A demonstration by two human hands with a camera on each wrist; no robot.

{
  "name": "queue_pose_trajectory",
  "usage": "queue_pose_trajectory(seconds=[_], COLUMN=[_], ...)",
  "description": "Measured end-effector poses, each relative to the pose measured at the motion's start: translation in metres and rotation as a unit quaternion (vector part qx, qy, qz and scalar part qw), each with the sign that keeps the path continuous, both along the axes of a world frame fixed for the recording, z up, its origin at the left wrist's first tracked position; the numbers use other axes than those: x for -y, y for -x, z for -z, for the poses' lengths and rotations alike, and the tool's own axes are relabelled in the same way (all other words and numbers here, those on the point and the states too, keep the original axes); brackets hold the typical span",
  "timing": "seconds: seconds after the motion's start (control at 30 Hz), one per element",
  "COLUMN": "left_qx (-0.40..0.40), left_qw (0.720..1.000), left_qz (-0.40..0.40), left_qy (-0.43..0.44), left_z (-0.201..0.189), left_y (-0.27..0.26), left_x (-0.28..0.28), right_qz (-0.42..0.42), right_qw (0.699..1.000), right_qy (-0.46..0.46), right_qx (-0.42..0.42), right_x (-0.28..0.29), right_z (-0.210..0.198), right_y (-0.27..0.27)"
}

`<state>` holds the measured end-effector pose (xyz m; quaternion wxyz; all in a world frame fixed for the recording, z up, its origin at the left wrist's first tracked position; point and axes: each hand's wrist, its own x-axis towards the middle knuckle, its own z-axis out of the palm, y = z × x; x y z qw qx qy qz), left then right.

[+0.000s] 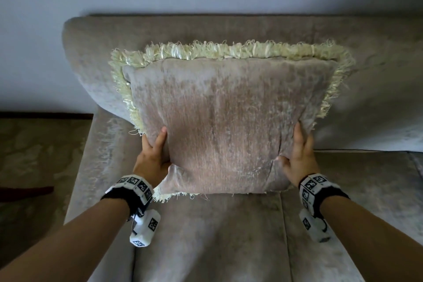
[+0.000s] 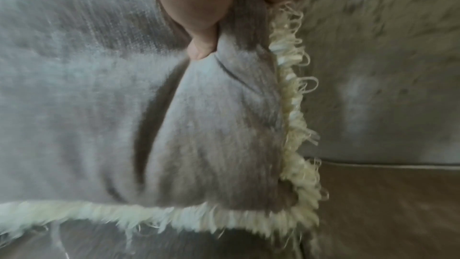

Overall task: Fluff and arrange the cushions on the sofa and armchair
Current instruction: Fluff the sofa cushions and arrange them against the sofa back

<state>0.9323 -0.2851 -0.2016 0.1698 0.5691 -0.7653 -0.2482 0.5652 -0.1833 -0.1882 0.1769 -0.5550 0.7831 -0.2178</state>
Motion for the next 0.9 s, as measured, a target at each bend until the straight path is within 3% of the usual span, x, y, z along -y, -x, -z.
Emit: queue_pose_trajectory(seconds=[0.3,0.43,0.5,0.6,0.7,0.8,0.9], left_qx=[0.029,0.044,0.049,0.051,0.076,0.153,0.161], left_qw=[0.999,0.999,0.998,0.998,0.996,0.986,0.986], left_qz=[-0.024,-0.026,-0.028,-0.004,-0.007,-0.025,-0.004], left_qy=[0.004,-0.009,-0.004,0.045,0.052,0.053,0.042], left_z=[0.079,0.103,0.11,0.111,0.092,0.057,0.016], left_y=[-0.006,-0.012,-0.015,-0.021,-0.023,-0.02,-0.016], left_x=[0.01,0.004,0.004,0.003,-0.011,-0.029,-0.04], right_qz=[0.006,0.031,0.024,-0.057,-0.073,-0.048,-0.027], right_qw=[0.999,0.995,0.997,0.998,0.995,0.989,0.983], right_qy=[-0.024,-0.088,-0.054,-0.009,-0.028,-0.108,-0.149], right_qx=[-0.047,-0.034,-0.042,-0.036,-0.067,-0.087,-0.109], right_x=[0.007,0.004,-0.001,-0.007,-0.019,-0.034,-0.045], right_z=[0.102,0.127,0.131,0.125,0.101,0.057,0.004], right_y=[-0.002,0.001,0.001,0.003,0.005,0.002,-0.005])
